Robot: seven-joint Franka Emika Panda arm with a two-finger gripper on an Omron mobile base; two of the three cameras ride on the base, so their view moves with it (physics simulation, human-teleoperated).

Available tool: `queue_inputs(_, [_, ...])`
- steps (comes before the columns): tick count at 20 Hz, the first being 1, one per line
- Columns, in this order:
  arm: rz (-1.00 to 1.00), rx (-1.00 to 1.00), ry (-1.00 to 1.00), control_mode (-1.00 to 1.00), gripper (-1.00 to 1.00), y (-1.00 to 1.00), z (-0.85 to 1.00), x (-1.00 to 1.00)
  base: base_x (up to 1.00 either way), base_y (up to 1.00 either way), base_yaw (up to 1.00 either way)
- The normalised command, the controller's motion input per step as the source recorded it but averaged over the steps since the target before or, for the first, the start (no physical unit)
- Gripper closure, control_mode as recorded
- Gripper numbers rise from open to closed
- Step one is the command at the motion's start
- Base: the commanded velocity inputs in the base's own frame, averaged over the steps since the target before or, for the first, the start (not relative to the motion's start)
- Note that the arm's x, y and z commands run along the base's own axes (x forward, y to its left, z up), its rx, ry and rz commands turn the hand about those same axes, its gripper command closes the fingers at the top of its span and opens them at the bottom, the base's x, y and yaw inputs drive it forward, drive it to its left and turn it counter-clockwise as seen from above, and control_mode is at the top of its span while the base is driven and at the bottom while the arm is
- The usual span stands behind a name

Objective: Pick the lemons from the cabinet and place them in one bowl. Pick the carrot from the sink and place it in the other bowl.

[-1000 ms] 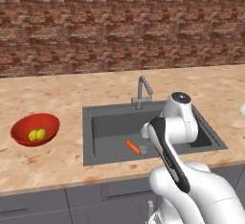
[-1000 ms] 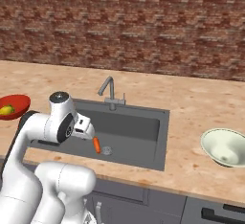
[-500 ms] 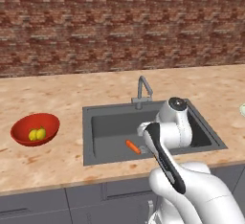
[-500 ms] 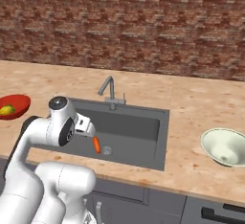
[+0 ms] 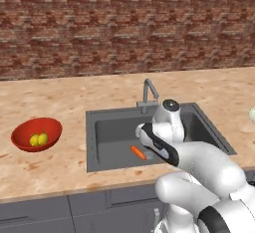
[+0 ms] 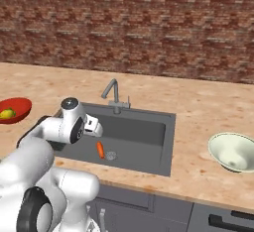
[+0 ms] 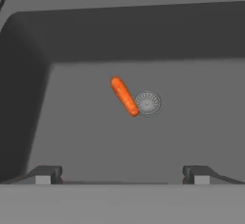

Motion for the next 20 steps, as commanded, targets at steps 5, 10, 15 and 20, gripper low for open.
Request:
queue_inputs(5, [0.0,0.0,0.0,-1.0,-1.0,0.16,-0.57,0.26,0.0,0.0,0.0])
queue_inputs(10, [0.0,0.0,0.0,-1.0,-1.0,0.04,-0.27,0.11,0.0,0.0,0.0])
queue_inputs(15, [0.07,0.0,0.01,-1.0,-1.0,0.0,-0.16,0.17,0.0,0.0,0.0])
queue_inputs(20, [0.13,0.0,0.01,-1.0,-1.0,0.0,-0.46,0.5,0.0,0.0,0.0])
